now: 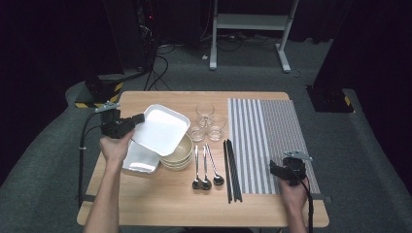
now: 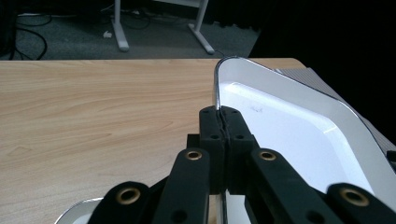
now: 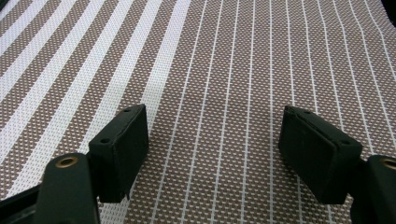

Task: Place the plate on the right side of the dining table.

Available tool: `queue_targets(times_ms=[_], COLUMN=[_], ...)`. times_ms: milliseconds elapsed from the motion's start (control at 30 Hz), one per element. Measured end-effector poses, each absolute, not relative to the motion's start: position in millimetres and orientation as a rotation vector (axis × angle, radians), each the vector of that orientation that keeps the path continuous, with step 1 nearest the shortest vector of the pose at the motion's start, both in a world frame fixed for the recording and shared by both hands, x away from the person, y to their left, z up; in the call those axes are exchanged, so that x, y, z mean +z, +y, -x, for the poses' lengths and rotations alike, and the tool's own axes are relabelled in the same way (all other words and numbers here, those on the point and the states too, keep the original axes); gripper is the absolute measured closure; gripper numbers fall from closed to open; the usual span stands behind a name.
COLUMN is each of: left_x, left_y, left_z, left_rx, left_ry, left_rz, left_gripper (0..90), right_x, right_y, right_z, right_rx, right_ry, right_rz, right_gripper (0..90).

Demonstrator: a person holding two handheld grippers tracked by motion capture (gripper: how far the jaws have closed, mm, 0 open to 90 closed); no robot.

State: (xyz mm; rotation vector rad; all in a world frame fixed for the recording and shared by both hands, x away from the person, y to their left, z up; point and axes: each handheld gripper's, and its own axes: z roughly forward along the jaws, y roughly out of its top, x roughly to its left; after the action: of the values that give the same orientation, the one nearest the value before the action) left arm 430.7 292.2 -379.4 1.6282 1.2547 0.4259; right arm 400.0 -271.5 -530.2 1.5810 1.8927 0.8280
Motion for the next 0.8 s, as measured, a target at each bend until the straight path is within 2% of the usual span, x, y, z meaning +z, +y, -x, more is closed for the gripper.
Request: queue_targets(times_ms=[800], left_x=[-375.9], left_y=[266.9], left_z=[-443.0], left_rx=[0.432], left_ry=[1.224], left_rz=[-1.689], left_gripper=[88.8], right_x=[-530.2], right_y=[-271.4], right_z=[-400.0], right_rx=[0.829], right_ry=[1.894], right_rz=[-1.582], right_gripper=[23.8])
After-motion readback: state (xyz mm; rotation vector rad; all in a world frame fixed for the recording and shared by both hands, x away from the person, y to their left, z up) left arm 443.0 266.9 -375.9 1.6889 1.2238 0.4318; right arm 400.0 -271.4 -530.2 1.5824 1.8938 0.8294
